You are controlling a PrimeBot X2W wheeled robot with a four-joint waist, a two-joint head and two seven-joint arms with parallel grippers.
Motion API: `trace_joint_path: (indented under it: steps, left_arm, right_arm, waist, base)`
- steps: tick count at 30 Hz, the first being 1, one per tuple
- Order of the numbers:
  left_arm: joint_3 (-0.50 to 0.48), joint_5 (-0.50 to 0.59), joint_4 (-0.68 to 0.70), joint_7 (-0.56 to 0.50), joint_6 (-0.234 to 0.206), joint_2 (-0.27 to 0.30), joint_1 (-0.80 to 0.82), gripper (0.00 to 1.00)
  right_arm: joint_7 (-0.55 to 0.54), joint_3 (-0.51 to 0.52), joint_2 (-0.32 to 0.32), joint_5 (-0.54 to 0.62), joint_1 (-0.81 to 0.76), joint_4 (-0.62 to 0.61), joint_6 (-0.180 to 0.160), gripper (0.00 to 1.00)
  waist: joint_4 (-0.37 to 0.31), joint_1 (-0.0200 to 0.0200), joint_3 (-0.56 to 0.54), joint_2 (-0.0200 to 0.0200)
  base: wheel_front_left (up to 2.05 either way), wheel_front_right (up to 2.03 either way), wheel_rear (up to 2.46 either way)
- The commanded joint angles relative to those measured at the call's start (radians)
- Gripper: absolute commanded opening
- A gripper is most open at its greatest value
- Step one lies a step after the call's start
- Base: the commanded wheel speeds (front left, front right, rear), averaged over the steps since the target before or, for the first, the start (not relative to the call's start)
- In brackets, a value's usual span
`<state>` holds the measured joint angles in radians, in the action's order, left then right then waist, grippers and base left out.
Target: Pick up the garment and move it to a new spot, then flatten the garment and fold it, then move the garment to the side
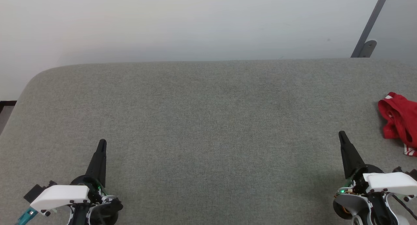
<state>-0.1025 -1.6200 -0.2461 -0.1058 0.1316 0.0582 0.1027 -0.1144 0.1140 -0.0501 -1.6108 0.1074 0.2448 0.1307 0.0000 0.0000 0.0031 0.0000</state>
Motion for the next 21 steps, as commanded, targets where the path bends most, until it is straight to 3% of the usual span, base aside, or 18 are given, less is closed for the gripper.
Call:
trace_joint_path:
  steps: [1,21]
  left_arm:
    - [-0.004,-0.001,0.000,-0.004,-0.002,-0.002,0.012,0.00]
    - [-0.007,0.002,0.000,-0.005,-0.002,-0.004,0.012,0.00]
  right_arm:
    - [-0.002,0.000,0.002,-0.004,0.004,0.002,0.000,0.00]
    - [-0.002,0.000,0.002,-0.004,0.004,0.002,0.000,0.00]
  waist:
    - [0.000,0.0000,0.000,0.0000]
    - [0.000,0.0000,0.000,0.0000]
  base:
    - [0.00,0.00,0.00]
    - [0.00,0.00,0.00]
